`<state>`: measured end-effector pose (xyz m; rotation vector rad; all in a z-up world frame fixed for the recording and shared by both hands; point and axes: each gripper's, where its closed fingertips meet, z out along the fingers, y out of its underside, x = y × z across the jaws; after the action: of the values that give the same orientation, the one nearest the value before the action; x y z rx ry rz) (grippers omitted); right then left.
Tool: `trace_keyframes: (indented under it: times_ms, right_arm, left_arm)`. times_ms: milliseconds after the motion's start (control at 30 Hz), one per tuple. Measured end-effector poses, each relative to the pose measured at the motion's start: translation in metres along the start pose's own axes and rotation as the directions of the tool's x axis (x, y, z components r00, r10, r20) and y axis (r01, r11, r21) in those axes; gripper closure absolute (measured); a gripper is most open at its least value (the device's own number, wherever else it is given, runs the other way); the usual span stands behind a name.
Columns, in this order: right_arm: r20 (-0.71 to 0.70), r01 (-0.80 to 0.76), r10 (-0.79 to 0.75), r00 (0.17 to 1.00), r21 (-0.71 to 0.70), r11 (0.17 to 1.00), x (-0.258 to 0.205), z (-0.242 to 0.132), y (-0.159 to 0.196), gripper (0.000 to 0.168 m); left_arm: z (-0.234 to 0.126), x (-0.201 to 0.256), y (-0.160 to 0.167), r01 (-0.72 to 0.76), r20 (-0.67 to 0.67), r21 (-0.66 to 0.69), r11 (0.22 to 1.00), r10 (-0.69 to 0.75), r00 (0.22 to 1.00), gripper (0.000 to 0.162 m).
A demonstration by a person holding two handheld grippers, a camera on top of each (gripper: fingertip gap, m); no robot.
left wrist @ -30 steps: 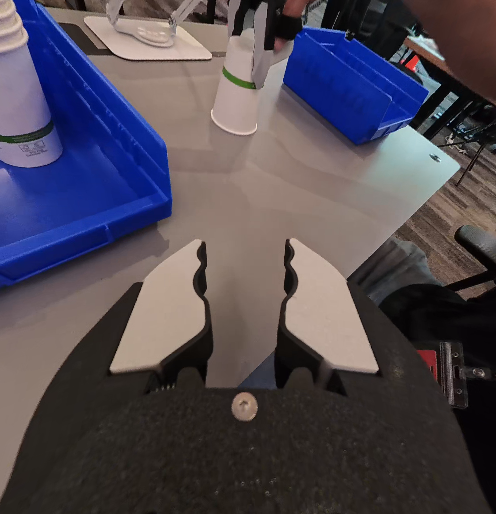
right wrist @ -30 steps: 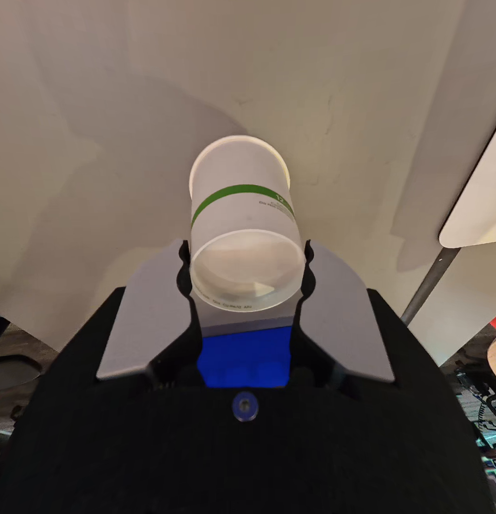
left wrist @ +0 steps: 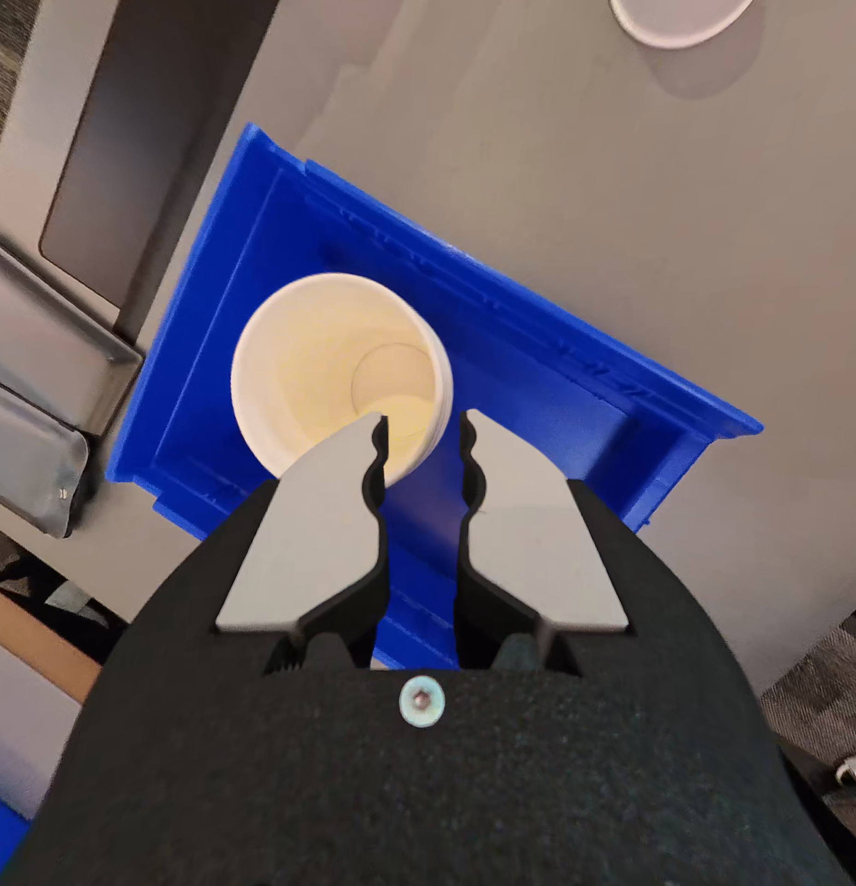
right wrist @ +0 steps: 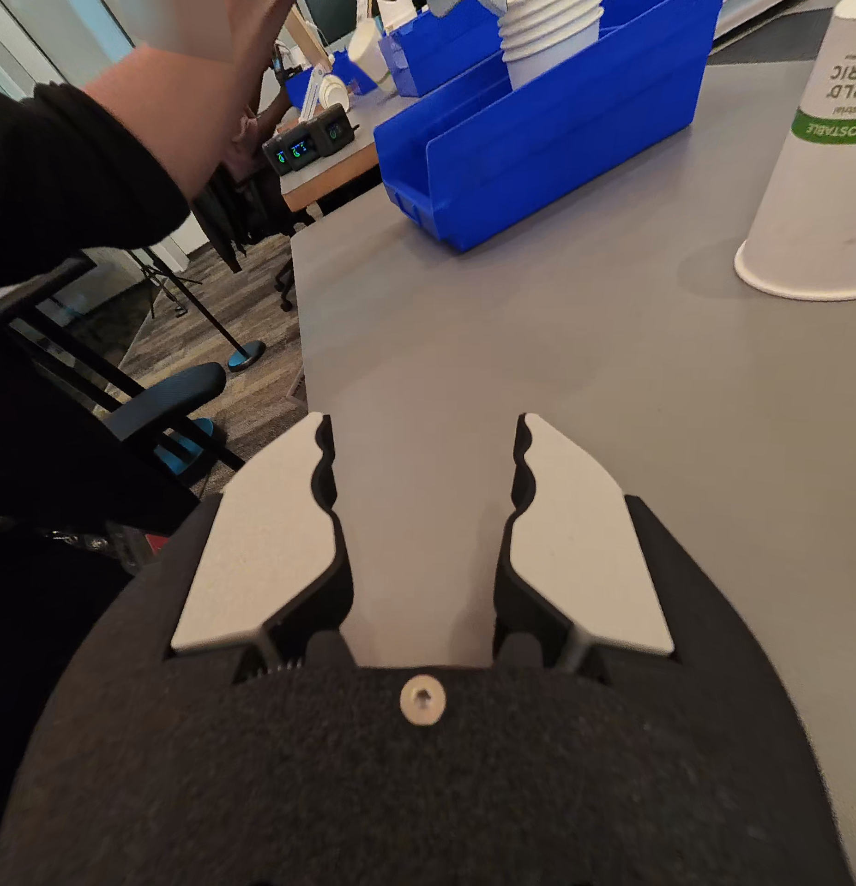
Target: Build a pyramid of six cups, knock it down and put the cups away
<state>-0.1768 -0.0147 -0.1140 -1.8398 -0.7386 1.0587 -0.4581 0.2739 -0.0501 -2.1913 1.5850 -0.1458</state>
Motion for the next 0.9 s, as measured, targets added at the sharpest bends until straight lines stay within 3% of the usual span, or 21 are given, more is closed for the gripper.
trace_keyframes:
  times_ms: [167, 567, 800, 900]
  right_arm:
    - [0.047, -0.04, 0.041, 0.998, -0.009, 0.999, -0.004, 0.004, 0.004, 0.098]
    - [0.078, -0.044, 0.049, 0.996, -0.07, 0.997, -0.01, 0.012, 0.016, 0.1]
    - [0.052, -0.06, 0.061, 0.997, -0.011, 0.998, 0.0, 0.006, 0.007, 0.1]
    - [0.021, -0.067, 0.067, 0.998, 0.032, 0.997, 0.008, 0.003, 0.003, 0.098]
  left_arm:
    - [0.003, -0.002, 0.001, 0.006, -0.024, -0.016, 1.0, -0.006, 1.0, 0.15]
    - [-0.003, -0.002, 0.0, 0.0, -0.031, -0.013, 1.0, -0.001, 1.0, 0.159]
    - [-0.048, -0.005, -0.028, -0.009, 0.013, 0.089, 0.996, 0.008, 1.0, 0.159]
    - [-0.08, -0.001, -0.048, -0.019, 0.039, 0.197, 0.98, 0.011, 0.999, 0.159]
